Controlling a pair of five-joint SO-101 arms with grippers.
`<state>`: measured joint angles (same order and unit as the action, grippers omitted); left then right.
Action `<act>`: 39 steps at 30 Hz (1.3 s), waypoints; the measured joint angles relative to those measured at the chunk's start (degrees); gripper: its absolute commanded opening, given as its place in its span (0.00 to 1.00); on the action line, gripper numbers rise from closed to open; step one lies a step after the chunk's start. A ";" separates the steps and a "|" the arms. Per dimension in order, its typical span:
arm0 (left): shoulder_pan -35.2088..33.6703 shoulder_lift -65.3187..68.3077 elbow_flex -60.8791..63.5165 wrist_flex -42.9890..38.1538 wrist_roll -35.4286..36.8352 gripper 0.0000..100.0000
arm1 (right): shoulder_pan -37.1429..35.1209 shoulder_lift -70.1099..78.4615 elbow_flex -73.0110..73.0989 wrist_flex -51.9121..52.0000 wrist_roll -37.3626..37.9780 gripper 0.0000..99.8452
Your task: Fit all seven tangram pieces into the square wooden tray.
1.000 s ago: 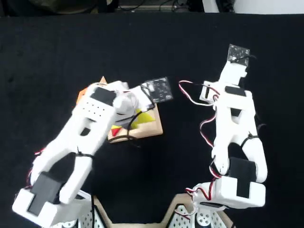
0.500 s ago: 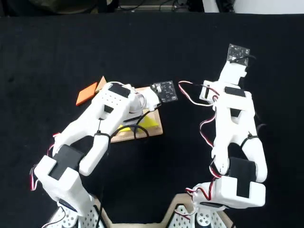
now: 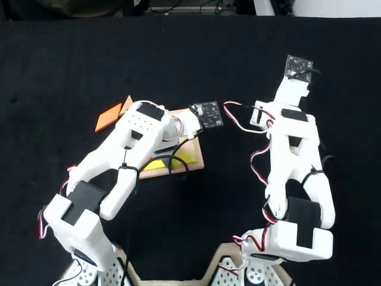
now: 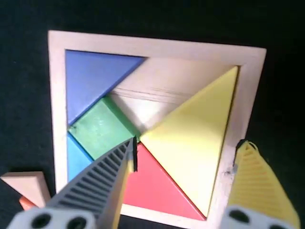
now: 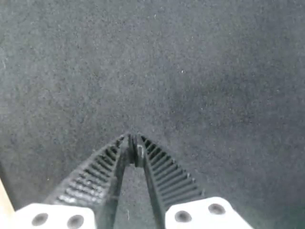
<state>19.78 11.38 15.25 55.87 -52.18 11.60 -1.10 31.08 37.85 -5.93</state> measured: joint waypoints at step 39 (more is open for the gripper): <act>-0.44 2.90 3.16 -11.34 13.98 0.17 | 0.00 0.00 0.00 0.00 0.00 0.01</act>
<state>19.34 14.29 18.42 44.53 -38.20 11.60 -1.10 31.08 37.85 -5.93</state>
